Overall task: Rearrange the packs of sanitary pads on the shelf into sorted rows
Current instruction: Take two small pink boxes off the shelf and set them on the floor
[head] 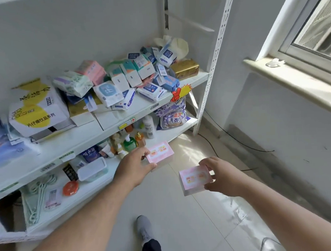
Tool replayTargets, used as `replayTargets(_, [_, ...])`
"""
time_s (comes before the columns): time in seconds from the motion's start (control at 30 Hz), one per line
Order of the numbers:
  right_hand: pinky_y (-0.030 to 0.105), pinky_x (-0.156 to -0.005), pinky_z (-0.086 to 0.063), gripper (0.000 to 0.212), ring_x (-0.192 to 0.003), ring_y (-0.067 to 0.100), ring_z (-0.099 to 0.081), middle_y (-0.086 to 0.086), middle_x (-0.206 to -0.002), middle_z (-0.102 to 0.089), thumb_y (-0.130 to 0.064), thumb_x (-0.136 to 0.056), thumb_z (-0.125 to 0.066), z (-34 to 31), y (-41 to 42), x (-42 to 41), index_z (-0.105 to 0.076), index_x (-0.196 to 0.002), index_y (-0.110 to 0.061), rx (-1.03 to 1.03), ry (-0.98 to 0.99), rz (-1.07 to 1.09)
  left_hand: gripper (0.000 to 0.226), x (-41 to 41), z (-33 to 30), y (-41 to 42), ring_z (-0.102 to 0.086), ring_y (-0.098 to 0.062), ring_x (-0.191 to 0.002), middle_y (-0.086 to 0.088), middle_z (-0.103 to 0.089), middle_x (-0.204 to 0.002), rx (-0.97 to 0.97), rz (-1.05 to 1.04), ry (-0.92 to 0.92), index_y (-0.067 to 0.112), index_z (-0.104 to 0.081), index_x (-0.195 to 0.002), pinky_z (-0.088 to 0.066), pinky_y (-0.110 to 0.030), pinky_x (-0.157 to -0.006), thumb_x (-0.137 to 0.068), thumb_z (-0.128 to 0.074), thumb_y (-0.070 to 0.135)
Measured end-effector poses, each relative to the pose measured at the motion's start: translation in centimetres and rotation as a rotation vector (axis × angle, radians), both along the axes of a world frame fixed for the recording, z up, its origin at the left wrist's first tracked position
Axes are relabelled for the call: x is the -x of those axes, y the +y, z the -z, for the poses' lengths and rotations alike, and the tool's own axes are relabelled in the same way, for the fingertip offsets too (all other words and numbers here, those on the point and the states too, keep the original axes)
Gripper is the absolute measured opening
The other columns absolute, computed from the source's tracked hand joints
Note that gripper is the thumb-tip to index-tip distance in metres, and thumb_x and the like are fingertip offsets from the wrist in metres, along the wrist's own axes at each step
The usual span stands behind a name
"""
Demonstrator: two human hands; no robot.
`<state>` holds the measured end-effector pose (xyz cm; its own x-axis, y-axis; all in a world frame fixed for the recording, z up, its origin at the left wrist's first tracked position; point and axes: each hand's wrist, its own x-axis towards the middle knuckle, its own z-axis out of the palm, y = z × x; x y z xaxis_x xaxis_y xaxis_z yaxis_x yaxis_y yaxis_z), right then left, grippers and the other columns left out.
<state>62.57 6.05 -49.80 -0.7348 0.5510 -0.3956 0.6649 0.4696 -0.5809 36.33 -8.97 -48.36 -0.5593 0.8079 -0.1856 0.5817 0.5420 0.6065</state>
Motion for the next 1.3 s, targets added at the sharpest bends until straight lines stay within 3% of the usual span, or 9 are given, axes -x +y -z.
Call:
replayTargets(0.17, [0.032, -0.084, -0.058, 0.058, -0.104, 0.007, -0.061, -0.025, -0.115, -0.047, -0.02, -0.073, -0.076, 4.0, 1.0, 5.2, -0.051, -0.123, -0.037, 0.073, -0.062, 0.065, 0.039, 5.9, 4.8, 2.1, -0.06, -0.008, -0.1, 0.015, -0.06, -0.115, 0.032, 0.007, -0.099, 0.027, -0.061, -0.112, -0.049, -0.028, -0.087, -0.078, -0.079, 0.031])
replayTargets(0.37, [0.03, -0.092, -0.052, 0.058, -0.107, 0.006, -0.056, -0.023, -0.119, -0.047, -0.02, -0.077, -0.074, 10.0, 2.2, 10.5, -0.05, -0.127, -0.035, 0.097, -0.101, 0.133, 0.041, 11.2, 12.0, 4.7, -0.059, -0.006, -0.101, 0.018, -0.057, -0.114, 0.095, 0.053, -0.18, 0.027, -0.06, -0.116, -0.046, -0.021, -0.085, -0.079, -0.078, 0.028])
replayTargets(0.67, [0.032, -0.083, -0.055, 0.056, -0.1, 0.01, -0.061, -0.024, -0.121, -0.047, -0.023, -0.077, -0.068, 19.9, 7.9, 13.6, -0.045, -0.125, -0.042, 0.103, -0.152, 0.09, 0.038, 13.0, 23.4, 10.1, -0.062, 0.002, -0.093, 0.023, -0.057, -0.123, 0.111, 0.031, -0.257, 0.029, -0.06, -0.111, -0.053, -0.026, -0.086, -0.079, -0.079, 0.026])
replayTargets(0.93, [0.034, -0.079, -0.055, 0.054, -0.092, 0.012, -0.062, -0.024, -0.121, -0.043, -0.021, -0.082, -0.063, 37.9, 12.7, 13.2, -0.041, -0.127, -0.04, 0.111, -0.197, 0.036, 0.038, 11.2, 41.0, 14.5, -0.064, 0.004, -0.093, 0.026, -0.055, -0.126, 0.09, -0.082, -0.292, 0.032, -0.061, -0.111, -0.054, -0.029, -0.089, -0.079, -0.08, 0.023])
replayTargets(1.07, [0.034, -0.079, -0.054, 0.054, -0.091, 0.014, -0.062, -0.021, -0.124, -0.043, -0.017, -0.085, -0.061, 48.7, 14.5, 13.0, -0.041, -0.131, -0.036, 0.089, -0.193, 0.034, 0.04, 10.0, 52.0, 16.5, -0.065, 0.0, -0.096, 0.019, -0.055, -0.132, 0.085, -0.107, -0.306, 0.027, -0.061, -0.116, -0.054, -0.03, -0.09, -0.08, -0.079, 0.024])
replayTargets(1.2, [0.035, -0.081, -0.054, 0.058, -0.099, 0.017, -0.062, -0.018, -0.133, -0.043, -0.015, -0.086, -0.059, 59.0, 15.9, 13.7, -0.04, -0.138, -0.033, 0.057, -0.192, 0.023, 0.043, 9.0, 61.9, 18.4, -0.066, -0.007, -0.098, 0.023, -0.049, -0.131, 0.059, -0.15, -0.344, 0.022, -0.061, -0.121, -0.053, -0.029, -0.092, -0.081, -0.078, 0.018])
replayTargets(1.3, [0.036, -0.084, -0.053, 0.06, -0.105, 0.02, -0.062, -0.015, -0.138, -0.043, -0.014, -0.087, -0.058, 65.6, 16.8, 14.5, -0.039, -0.142, -0.03, 0.037, -0.192, 0.007, 0.044, 9.1, 68.5, 19.7, -0.067, -0.009, -0.098, 0.017, -0.051, -0.136, 0.037, -0.17, -0.374, 0.02, -0.061, -0.121, -0.052, -0.03, -0.094, -0.081, -0.078, 0.015])
